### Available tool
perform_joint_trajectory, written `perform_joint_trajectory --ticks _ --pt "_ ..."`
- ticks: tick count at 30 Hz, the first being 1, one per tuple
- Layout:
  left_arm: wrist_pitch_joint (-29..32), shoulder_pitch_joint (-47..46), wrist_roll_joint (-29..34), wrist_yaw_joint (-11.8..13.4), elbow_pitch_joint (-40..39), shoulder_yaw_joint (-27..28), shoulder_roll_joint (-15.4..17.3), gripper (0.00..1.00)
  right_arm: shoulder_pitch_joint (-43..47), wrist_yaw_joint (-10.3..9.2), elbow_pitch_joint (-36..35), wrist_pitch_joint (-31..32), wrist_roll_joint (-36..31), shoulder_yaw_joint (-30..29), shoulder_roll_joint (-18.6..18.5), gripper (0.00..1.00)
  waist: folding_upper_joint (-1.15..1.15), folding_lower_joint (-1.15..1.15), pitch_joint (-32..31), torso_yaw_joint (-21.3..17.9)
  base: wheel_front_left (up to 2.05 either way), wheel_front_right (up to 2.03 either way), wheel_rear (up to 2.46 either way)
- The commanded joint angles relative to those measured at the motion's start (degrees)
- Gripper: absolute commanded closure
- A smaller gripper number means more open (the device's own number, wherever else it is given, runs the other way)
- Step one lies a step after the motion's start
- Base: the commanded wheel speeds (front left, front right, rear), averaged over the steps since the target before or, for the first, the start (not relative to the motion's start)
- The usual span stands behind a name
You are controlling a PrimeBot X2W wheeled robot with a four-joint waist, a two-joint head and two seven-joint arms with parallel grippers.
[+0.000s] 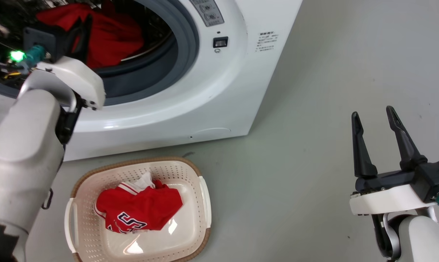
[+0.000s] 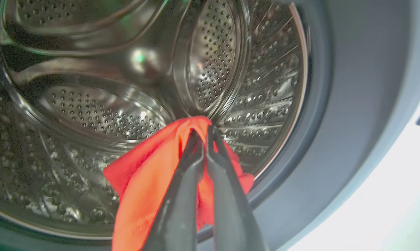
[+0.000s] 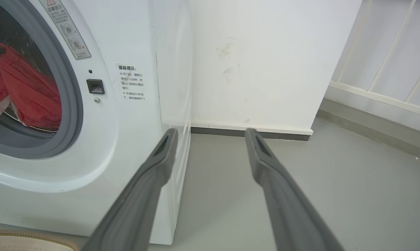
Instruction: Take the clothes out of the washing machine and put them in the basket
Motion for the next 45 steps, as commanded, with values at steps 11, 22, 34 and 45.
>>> perform_joint_trajectory --ticks 11,22,34,45 --pt "-0.31 17.07 9.78 5.18 -25.13 9.33 0.06 1.0 2.46 -0.05 1.04 -0.14 -0.65 -1.98 0.0 0.0 0.0 0.01 -6.43 4.03 0.0 0.0 0.0" --pt "-0.32 32.17 13.42 4.11 -37.81 9.66 0.83 1.0 3.89 -0.06 1.28 -0.14 -0.47 -2.56 0.0 0.0 0.0 0.01 -8.72 5.85 0.0 0.0 0.0" --pt "2.03 41.62 11.33 2.33 -35.0 4.55 -0.19 1.0 2.31 -0.06 0.71 -0.14 -1.05 -2.12 -0.02 0.0 0.0 0.01 -4.65 5.25 0.0 0.0 0.0" --pt "3.23 37.41 11.36 -1.2 -19.77 0.42 -3.61 1.0 -1.2 -0.05 -0.9 -0.14 0.74 -0.37 0.0 0.0 0.0 0.01 4.31 0.78 0.0 0.0 0.0"
